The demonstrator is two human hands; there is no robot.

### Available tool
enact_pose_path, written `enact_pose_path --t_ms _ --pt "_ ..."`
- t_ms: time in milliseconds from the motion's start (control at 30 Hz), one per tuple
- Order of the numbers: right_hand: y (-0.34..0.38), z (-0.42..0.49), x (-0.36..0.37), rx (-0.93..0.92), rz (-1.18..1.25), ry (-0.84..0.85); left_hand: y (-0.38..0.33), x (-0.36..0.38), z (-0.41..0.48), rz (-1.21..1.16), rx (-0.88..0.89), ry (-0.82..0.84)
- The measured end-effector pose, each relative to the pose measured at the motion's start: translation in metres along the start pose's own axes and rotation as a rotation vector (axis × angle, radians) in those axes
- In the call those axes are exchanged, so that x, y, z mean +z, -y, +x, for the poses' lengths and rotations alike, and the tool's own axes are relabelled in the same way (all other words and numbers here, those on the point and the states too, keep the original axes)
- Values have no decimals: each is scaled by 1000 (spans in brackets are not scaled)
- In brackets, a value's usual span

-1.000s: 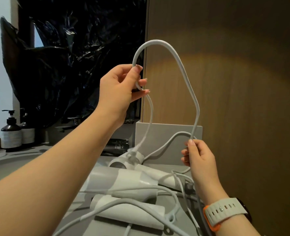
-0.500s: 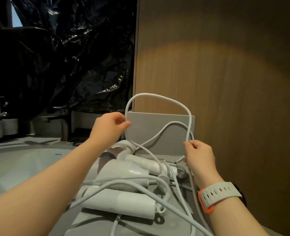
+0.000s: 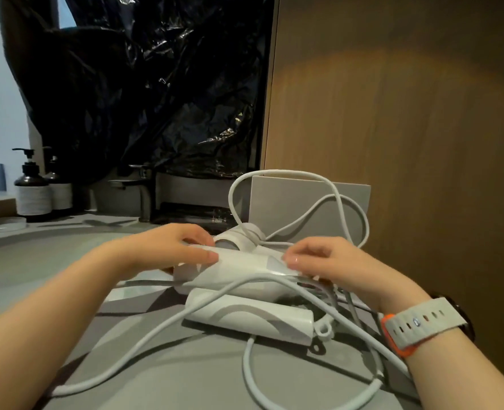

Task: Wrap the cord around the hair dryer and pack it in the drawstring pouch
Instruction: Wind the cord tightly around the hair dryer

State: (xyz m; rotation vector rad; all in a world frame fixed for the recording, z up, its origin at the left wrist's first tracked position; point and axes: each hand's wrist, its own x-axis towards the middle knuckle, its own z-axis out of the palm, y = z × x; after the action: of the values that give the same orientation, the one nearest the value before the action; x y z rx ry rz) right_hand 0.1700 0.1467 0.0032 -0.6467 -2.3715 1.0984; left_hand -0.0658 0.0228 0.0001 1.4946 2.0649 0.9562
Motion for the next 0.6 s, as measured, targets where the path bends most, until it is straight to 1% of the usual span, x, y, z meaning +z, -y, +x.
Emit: enact_pose_path --t_ms 67,133,200,233,367,500,600 --pt "1 0 3 29 -80 25 13 2 -1 -153 -39 82" --pt "1 0 2 53 -63 46 19 3 0 -249 -48 139" --pt "2 0 1 62 -62 96 21 2 2 -275 -34 139" --pt "1 -1 1 46 -59 96 22 1 3 -290 -26 116" --pt "4 -3 1 -89 6 -53 19 1 -1 -384 77 -46" --pt "3 0 0 -221 179 -319 5 -2 -7 -551 225 -282" --pt "0 3 -7 -251 225 -509 -15 -1 -7 -579 327 -467"
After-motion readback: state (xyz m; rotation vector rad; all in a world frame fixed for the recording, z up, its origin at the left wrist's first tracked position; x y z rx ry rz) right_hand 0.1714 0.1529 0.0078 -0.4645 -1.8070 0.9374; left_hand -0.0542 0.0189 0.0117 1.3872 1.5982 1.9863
